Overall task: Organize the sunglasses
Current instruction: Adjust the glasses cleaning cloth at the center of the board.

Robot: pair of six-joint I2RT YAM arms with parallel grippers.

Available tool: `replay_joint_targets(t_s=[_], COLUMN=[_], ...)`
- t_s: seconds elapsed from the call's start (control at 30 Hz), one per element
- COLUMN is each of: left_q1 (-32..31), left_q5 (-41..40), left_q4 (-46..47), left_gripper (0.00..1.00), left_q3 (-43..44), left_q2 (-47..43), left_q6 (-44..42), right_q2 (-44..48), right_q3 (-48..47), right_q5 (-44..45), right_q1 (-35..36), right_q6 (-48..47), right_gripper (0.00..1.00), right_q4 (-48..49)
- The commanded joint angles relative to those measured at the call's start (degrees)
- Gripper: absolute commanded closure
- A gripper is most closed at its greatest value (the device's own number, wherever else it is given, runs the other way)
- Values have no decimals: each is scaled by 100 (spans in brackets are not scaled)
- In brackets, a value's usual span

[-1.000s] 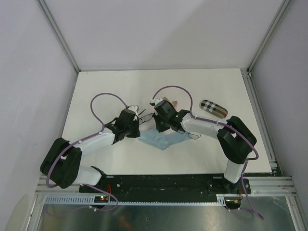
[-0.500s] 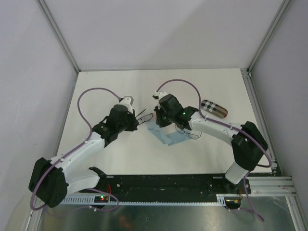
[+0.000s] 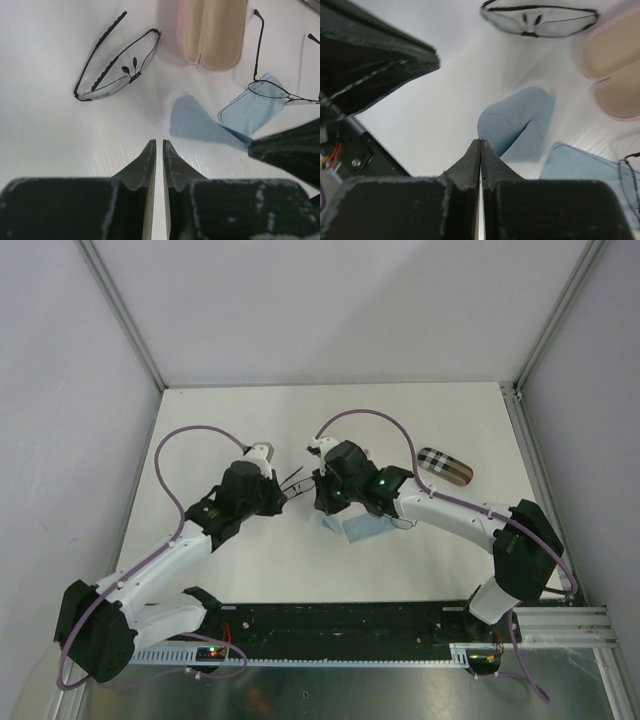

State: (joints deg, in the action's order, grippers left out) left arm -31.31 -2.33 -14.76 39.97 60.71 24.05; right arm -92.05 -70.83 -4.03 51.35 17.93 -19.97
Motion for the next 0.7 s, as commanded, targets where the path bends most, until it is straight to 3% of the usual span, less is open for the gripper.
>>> replay_joint_targets(t_s=[0.0, 0.3, 0.67], left_q1=[29, 22, 27], left_q5=[-34, 131, -81], left_q4=[-27, -246, 12], left_gripper=[85, 79, 64], left_q3=[-117, -413, -765], left_q2=[-436, -811, -501], left_q6=[83, 371, 503], right_q2=[467, 844, -583], right_q3=[-195, -195, -208], right_q5=[-555, -694, -1143], right_q1=[228, 381, -684], right_q6=[-49, -28, 286], right_gripper=[100, 100, 100], right_q4=[-96, -382, 488])
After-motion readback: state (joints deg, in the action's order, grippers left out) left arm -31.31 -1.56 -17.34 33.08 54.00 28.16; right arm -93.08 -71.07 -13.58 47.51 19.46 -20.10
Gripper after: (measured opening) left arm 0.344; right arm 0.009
